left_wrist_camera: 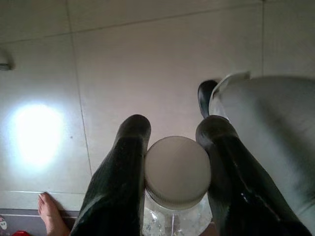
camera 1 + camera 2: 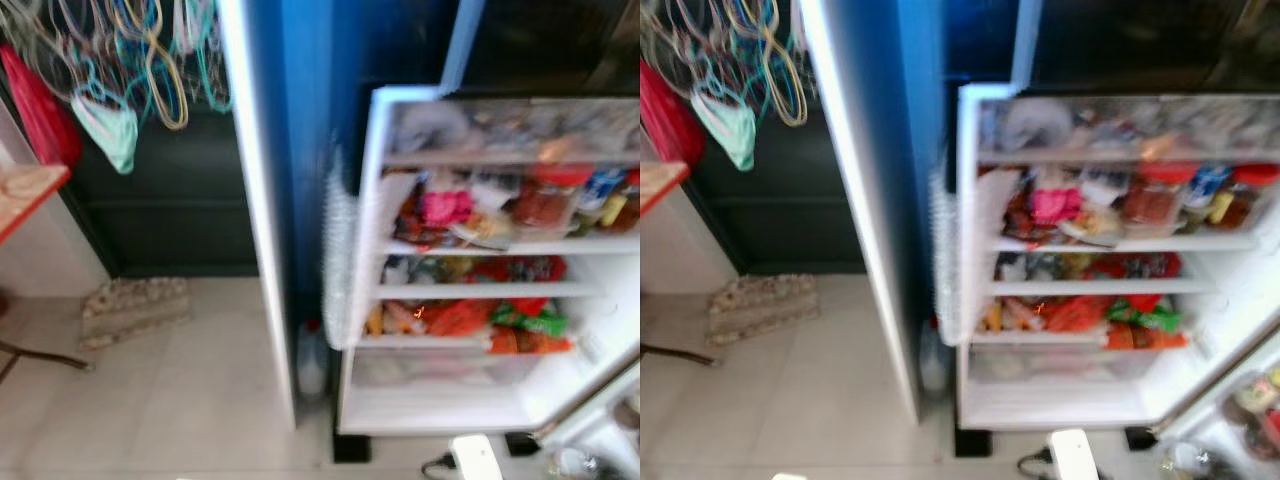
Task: Restocking fridge
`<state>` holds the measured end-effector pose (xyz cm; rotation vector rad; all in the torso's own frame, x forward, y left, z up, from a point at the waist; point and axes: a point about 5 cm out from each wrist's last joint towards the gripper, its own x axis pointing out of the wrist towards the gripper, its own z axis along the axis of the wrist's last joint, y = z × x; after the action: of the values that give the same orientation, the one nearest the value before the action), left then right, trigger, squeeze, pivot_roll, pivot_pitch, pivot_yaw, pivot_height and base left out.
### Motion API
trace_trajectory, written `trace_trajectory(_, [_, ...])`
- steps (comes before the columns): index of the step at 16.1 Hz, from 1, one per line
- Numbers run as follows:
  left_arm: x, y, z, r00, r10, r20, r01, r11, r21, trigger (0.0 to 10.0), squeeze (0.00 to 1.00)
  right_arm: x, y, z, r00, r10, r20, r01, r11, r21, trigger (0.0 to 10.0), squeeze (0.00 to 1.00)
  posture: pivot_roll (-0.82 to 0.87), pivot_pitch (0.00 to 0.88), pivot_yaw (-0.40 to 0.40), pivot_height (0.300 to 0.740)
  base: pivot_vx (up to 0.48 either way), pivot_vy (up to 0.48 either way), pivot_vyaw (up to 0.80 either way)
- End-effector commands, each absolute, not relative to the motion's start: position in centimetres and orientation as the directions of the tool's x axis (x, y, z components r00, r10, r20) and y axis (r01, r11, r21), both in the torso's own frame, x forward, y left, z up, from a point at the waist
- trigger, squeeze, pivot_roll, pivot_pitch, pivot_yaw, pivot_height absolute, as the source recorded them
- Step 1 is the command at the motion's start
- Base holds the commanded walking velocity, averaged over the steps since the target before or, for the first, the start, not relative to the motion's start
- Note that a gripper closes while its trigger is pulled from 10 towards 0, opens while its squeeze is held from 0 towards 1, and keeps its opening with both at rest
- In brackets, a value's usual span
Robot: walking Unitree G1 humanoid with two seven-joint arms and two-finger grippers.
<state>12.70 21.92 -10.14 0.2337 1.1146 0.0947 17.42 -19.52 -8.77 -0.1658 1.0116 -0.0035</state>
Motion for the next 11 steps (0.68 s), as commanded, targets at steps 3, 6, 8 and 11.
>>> trace_trajectory(3, [12.81, 22.15, -10.06, 0.442, 0.192, -0.876, 0.065, 0.968, 0.244, 10.0, 0.00, 17.05, -18.92, -9.03, 0.514, -0.060, -0.855, -0.076, 0.990, -0.116, 10.0, 0.00, -0.04, 0.000, -0.015, 0.740, 0.000, -0.292, -0.74])
trace_trajectory(6, [12.84, 22.16, -10.04, 0.442, 0.197, -0.875, 0.056, 0.968, 0.246, 10.0, 0.00, 17.19, -18.94, -8.95, 0.524, -0.062, -0.850, -0.074, 0.990, -0.118, 10.0, 0.00, -0.04, 0.000, -0.017, 0.740, 0.000, -0.292, -0.45])
trace_trajectory(8, [12.86, 22.18, -10.04, 0.441, 0.199, -0.875, 0.050, 0.968, 0.246, 10.0, 0.00, 17.26, -18.93, -8.92, 0.526, -0.057, -0.848, -0.082, 0.990, -0.118, 10.0, 0.00, -0.04, 0.000, -0.018, 0.740, 0.000, -0.285, 0.00])
trace_trajectory(11, [12.95, 22.14, -10.01, 0.445, 0.198, -0.874, 0.045, 0.969, 0.243, 10.0, 0.00, 17.37, -18.98, -8.86, 0.529, -0.060, -0.847, -0.082, 0.989, -0.121, 10.0, 0.00, -0.04, 0.000, -0.023, 0.740, 0.000, -0.282, 0.00])
